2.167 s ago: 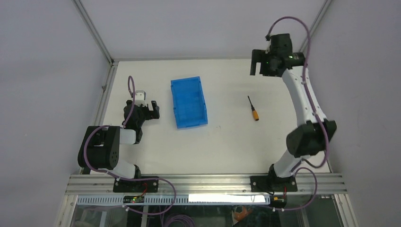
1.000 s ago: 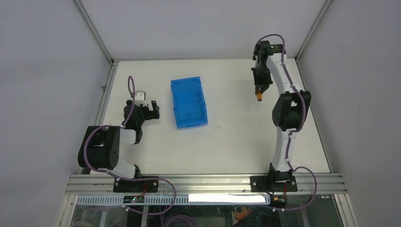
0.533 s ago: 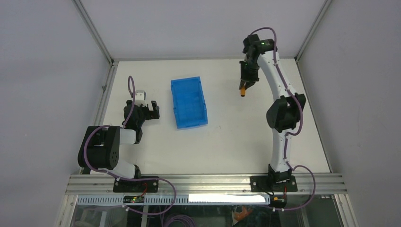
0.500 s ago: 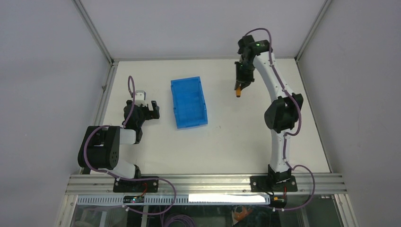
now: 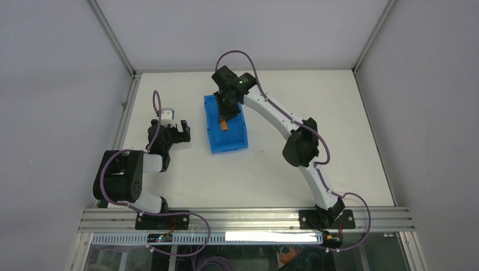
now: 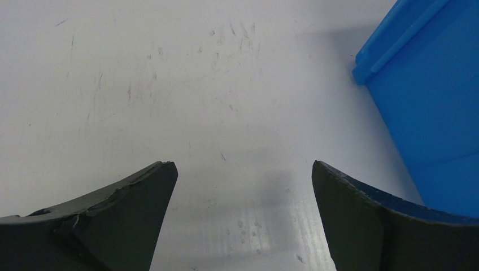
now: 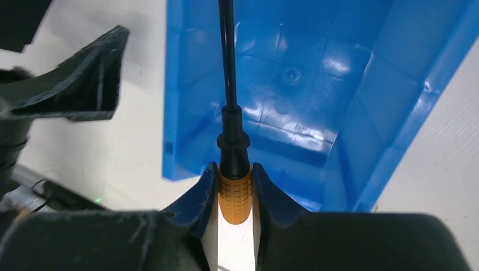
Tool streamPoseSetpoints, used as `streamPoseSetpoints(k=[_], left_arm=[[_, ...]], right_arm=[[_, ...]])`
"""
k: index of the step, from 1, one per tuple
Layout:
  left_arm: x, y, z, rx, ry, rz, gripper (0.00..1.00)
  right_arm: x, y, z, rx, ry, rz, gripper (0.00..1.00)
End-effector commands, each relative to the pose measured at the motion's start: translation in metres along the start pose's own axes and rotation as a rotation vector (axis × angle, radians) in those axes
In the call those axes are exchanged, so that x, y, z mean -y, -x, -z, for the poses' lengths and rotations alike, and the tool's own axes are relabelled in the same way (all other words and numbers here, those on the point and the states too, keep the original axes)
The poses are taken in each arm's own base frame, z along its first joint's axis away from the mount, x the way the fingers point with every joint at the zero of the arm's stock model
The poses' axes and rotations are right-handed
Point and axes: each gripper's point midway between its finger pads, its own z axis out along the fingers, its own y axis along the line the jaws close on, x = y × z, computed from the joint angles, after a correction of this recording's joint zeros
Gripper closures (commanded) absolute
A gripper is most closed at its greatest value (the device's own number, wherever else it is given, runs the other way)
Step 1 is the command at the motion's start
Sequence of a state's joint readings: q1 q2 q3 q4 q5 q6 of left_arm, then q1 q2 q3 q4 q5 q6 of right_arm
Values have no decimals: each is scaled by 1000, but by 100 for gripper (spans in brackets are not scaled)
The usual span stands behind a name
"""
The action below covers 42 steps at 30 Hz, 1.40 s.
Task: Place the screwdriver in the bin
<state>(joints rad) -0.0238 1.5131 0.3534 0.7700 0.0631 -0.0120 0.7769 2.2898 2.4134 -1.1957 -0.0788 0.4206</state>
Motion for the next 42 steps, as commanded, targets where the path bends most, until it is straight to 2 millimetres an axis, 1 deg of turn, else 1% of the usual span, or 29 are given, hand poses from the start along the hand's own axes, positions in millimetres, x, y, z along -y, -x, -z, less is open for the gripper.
streamPoseSetpoints(k=[1, 2, 6, 7, 9, 12, 13, 17, 20, 22, 24, 25, 26, 27, 29, 30, 31, 32, 33, 34, 35, 37, 38, 39, 42], left_arm=[[3, 25, -5, 77, -23, 8, 1], [2, 25, -5, 77, -21, 8, 1], [2, 25, -5, 77, -22, 8, 1], [2, 25, -5, 77, -22, 8, 1], [2, 25, -5, 77, -22, 8, 1], [2, 25, -5, 77, -23, 8, 1], [2, 25, -5, 78, -22, 8, 1], [3, 25, -5, 78, -23, 8, 1], [2, 25, -5, 77, -22, 8, 1], [3, 25, -5, 77, -23, 8, 1], [2, 25, -5, 78, -22, 8, 1], [2, 25, -5, 77, -22, 8, 1], [2, 25, -5, 77, -22, 8, 1], [2, 25, -5, 77, -22, 8, 1], [2, 25, -5, 77, -22, 8, 1], [2, 25, -5, 77, -22, 8, 1], [3, 25, -5, 78, -23, 8, 1], [2, 25, -5, 78, -22, 8, 1], [2, 25, -5, 77, -22, 8, 1], [2, 26, -5, 79, -22, 8, 1], [2, 25, -5, 77, -21, 8, 1], [2, 25, -5, 77, -21, 8, 1], [2, 25, -5, 76, -22, 8, 1], [3, 25, -5, 77, -23, 8, 1], [2, 25, -5, 77, -22, 7, 1]], right_arm=[[13, 10, -34, 79, -121, 37, 100], [16, 4, -43, 69, -143, 57, 100], [19, -8, -74, 41, -177, 108, 100], [22, -10, -81, 35, -197, 108, 96], [27, -11, -86, 39, -229, 106, 88], [29, -8, -82, 65, -249, 90, 71], [29, -5, -79, 78, -249, 85, 68], [23, 8, -58, 139, -246, 75, 64], [15, 18, -35, 183, -235, 82, 63], [8, 23, -15, 207, -212, 90, 63], [3, 27, 10, 232, -187, 100, 63], [0, 29, 22, 247, -171, 110, 61], [-2, 30, 32, 261, -155, 116, 56], [-5, 31, 43, 270, -125, 146, 44], [-4, 30, 60, 262, -68, 162, 6], [-1, 30, 68, 261, -41, 162, 2], [6, 32, 76, 267, -23, 159, 1], [18, 29, 78, 267, -28, 156, 1], [25, 34, 90, 308, -25, 156, 1], [35, 33, 97, 326, -31, 152, 1], [49, 24, 95, 316, -39, 154, 1], [79, 18, 104, 337, -56, 120, 1], [91, 11, 106, 336, -40, 98, 1], [103, 9, 116, 368, -29, 68, 1], [145, -9, 119, 432, -30, -29, 1]])
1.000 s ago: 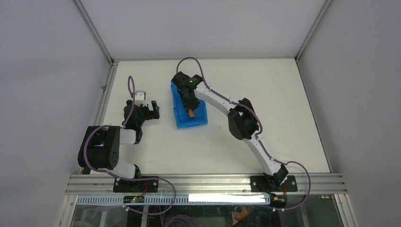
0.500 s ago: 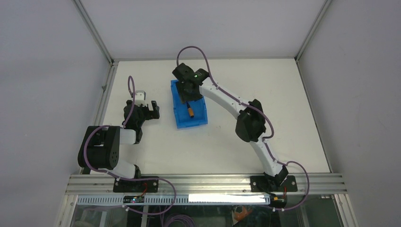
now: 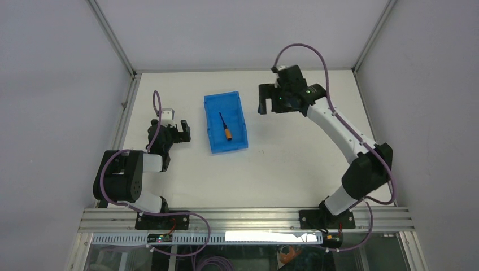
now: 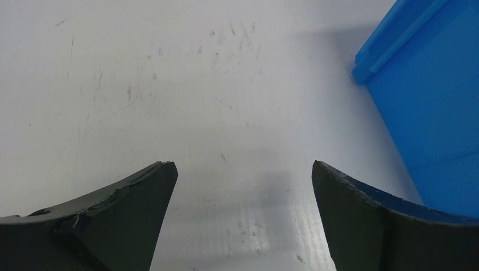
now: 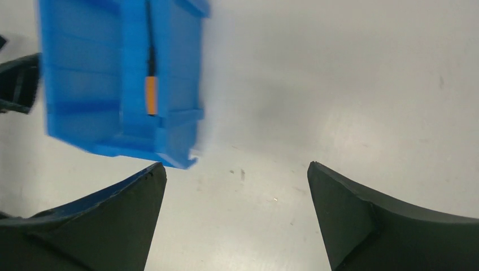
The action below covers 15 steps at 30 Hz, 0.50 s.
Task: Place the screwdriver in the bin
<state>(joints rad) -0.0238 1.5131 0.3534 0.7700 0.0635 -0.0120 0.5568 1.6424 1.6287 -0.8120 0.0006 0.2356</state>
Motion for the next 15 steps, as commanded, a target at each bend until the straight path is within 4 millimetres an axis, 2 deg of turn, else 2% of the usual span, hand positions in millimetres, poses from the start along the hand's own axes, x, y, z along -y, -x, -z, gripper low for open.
streamPoseSetpoints(k=[1, 7, 11, 12, 15], left_arm=[[2, 25, -5, 77, -22, 8, 1], [3, 25, -5, 78, -23, 8, 1], [2, 25, -5, 77, -22, 8, 1], [2, 25, -5, 78, -22, 8, 1], [2, 25, -5, 77, -21, 8, 1]], right_arm=[[41, -17, 7, 118, 44, -86, 1], [100, -60, 12, 249, -81, -201, 1], [132, -88, 12, 307, -168, -288, 1], [134, -88, 14, 331, -175, -288, 1], [150, -105, 12, 329, -250, -283, 1]])
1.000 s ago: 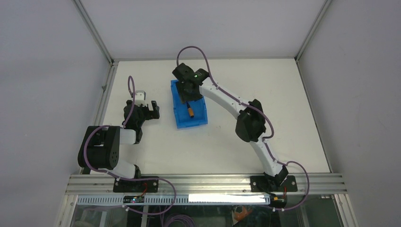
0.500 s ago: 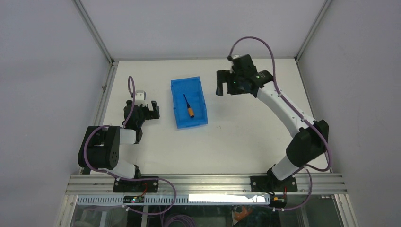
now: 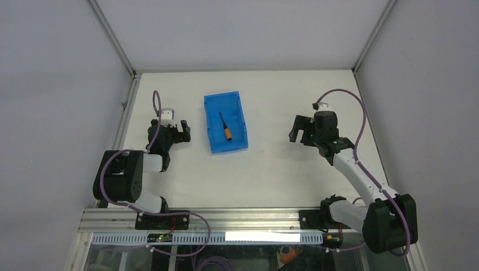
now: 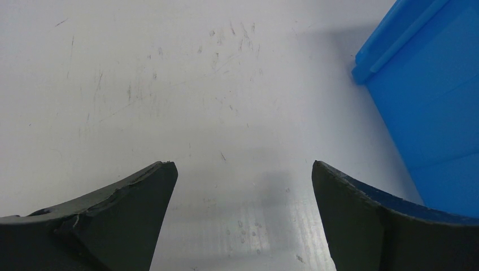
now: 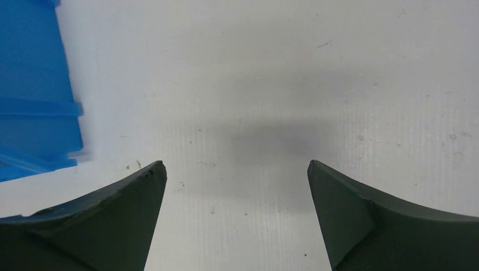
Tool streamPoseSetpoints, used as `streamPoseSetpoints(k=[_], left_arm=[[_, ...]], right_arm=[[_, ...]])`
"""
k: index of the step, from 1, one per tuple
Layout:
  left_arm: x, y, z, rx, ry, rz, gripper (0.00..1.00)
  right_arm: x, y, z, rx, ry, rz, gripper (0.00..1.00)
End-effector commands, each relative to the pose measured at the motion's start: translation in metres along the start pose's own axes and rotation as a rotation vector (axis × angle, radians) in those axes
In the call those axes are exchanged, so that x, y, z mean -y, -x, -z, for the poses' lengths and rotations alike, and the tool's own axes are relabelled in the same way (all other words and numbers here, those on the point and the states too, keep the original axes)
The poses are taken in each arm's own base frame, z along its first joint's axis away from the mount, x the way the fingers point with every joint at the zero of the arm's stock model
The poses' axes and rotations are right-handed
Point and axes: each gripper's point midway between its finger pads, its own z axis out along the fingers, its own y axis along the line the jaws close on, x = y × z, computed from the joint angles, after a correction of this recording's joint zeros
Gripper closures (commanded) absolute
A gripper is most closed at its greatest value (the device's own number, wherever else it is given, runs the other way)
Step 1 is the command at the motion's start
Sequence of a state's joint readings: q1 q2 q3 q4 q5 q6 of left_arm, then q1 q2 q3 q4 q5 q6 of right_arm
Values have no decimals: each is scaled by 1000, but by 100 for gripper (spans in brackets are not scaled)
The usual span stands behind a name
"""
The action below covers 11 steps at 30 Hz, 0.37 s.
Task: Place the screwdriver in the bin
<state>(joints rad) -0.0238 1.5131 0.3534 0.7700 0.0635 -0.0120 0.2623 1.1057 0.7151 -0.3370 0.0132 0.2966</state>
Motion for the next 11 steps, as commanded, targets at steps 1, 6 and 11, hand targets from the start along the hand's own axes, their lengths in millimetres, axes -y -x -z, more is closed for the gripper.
streamPoseSetpoints(k=[1, 6, 11], left_arm=[[2, 25, -5, 78, -21, 8, 1], [2, 25, -5, 78, -22, 8, 1], [2, 25, -5, 78, -22, 8, 1]], right_arm=[[14, 26, -1, 167, -64, -22, 1], [14, 19, -3, 161, -54, -15, 1], [18, 19, -3, 171, -72, -16, 1]])
